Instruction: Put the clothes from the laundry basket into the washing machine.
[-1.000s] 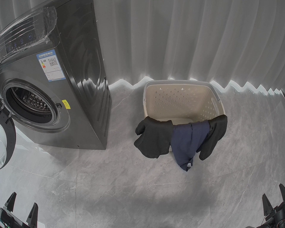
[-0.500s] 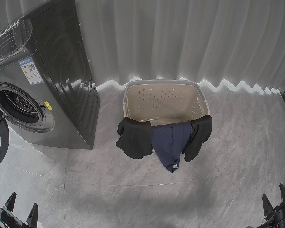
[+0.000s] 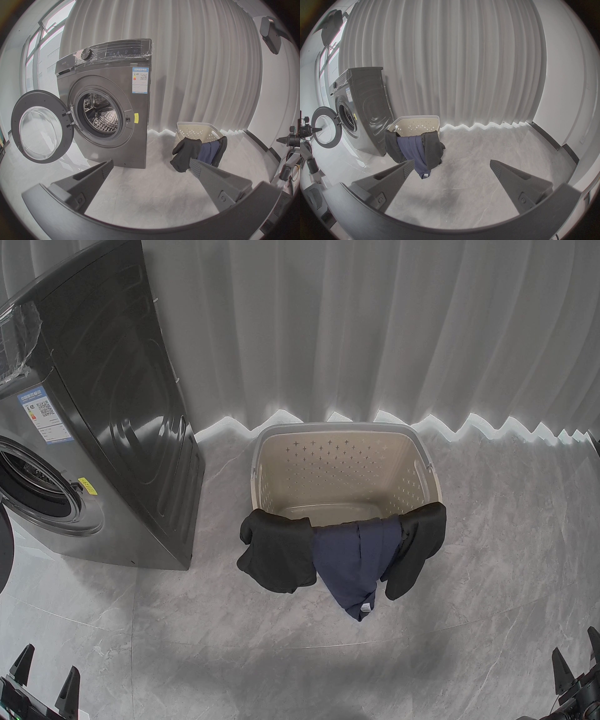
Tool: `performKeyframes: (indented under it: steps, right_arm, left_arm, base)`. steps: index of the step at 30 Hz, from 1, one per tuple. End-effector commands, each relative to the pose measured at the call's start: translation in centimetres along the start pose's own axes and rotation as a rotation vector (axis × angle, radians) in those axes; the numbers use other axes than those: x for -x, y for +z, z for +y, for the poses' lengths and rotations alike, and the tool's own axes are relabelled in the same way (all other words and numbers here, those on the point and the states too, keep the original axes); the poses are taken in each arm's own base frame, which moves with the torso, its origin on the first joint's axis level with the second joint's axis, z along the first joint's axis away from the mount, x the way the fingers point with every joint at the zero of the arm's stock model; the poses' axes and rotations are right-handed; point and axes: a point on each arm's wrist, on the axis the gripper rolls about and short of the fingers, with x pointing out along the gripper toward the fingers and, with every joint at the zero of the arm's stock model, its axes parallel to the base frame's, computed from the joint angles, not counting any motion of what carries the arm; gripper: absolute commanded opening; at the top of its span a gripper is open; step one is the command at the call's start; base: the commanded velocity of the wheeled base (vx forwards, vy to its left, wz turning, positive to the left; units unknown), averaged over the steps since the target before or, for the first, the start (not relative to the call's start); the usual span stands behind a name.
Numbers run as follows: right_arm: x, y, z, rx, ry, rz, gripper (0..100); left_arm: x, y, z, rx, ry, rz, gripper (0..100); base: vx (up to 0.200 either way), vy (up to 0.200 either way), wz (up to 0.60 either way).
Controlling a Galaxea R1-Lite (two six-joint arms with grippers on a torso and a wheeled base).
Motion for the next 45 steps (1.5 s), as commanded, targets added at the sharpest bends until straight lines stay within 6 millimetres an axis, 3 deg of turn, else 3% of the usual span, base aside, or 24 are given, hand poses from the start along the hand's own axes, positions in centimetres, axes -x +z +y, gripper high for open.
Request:
performKeyframes:
  steps: [1, 15, 24, 34, 39, 45]
  right_arm:
    - [0.09, -0.15, 0.00, 0.000, 0.000, -0.012, 100]
    - [0.09, -0.15, 0.00, -0.001, 0.000, -0.012, 100]
    - [0.09, -0.15, 0.00, -0.001, 0.000, -0.012, 100]
    - [0.09, -0.15, 0.00, -0.001, 0.000, -0.012, 100]
    - [0.09, -0.15, 0.00, -0.002, -0.001, -0.012, 100]
    - [0.09, -0.15, 0.00, -0.002, -0.001, -0.012, 100]
  left_arm:
    - [-0.01, -0.48, 0.03, 0.001, 0.000, 0.001, 100]
    - [-0.01, -0.48, 0.03, 0.001, 0.000, 0.001, 100]
    - [-0.01, -0.48, 0.03, -0.001, 0.001, 0.001, 100]
    - [0.00, -0.48, 0.03, -0.001, 0.001, 0.000, 100]
    - [-0.01, -0.48, 0.03, -0.001, 0.001, 0.001, 100]
    - [-0.01, -0.48, 0.03, -0.001, 0.001, 0.001, 100]
  base:
    - [0.000, -0.200, 0.00]
    - [0.000, -0.200, 0.00]
    - [0.000, 0.000, 0.00]
    - [0.200, 0.000, 0.00]
    - [0.000, 0.000, 0.00]
    - [0.000, 0.200, 0.00]
